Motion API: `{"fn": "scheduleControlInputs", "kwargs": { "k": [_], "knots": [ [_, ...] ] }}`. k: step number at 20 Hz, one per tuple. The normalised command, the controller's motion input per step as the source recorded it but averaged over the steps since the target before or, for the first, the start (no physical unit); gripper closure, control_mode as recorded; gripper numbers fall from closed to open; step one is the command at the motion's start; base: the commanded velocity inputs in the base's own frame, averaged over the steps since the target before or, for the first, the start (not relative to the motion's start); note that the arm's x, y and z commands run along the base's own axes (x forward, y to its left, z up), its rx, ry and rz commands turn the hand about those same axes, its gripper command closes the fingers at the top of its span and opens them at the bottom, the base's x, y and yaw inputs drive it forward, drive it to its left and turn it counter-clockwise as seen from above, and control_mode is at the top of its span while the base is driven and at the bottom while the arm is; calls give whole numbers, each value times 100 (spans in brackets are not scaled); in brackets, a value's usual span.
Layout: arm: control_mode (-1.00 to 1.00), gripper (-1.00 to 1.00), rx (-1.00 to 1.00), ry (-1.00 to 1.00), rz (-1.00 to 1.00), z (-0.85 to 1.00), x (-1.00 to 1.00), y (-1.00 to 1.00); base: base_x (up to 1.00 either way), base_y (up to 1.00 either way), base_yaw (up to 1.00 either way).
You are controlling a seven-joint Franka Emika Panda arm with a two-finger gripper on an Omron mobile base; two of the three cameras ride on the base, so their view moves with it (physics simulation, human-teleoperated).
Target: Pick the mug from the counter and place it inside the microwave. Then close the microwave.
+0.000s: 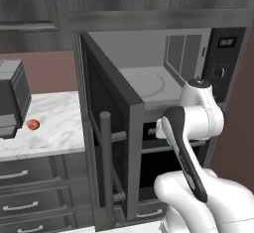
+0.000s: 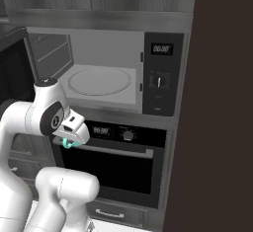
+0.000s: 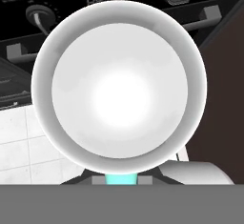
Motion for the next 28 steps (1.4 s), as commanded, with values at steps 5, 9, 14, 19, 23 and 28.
{"fn": "scheduleControlInputs", "kwargs": {
  "k": [5, 9, 14, 19, 23, 28],
  "knots": [
    [100, 100, 0, 0, 0, 0, 0, 0, 0, 0, 0],
    [100, 100, 0, 0, 0, 0, 0, 0, 0, 0, 0],
    [100, 100, 0, 0, 0, 0, 0, 0, 0, 0, 0],
    [100, 100, 0, 0, 0, 0, 0, 0, 0, 0, 0],
    [-100, 100, 0, 0, 0, 0, 0, 0, 0, 0, 0],
    [-100, 100, 0, 0, 2, 0, 2, -15, 0, 0, 0]
  ]
}}
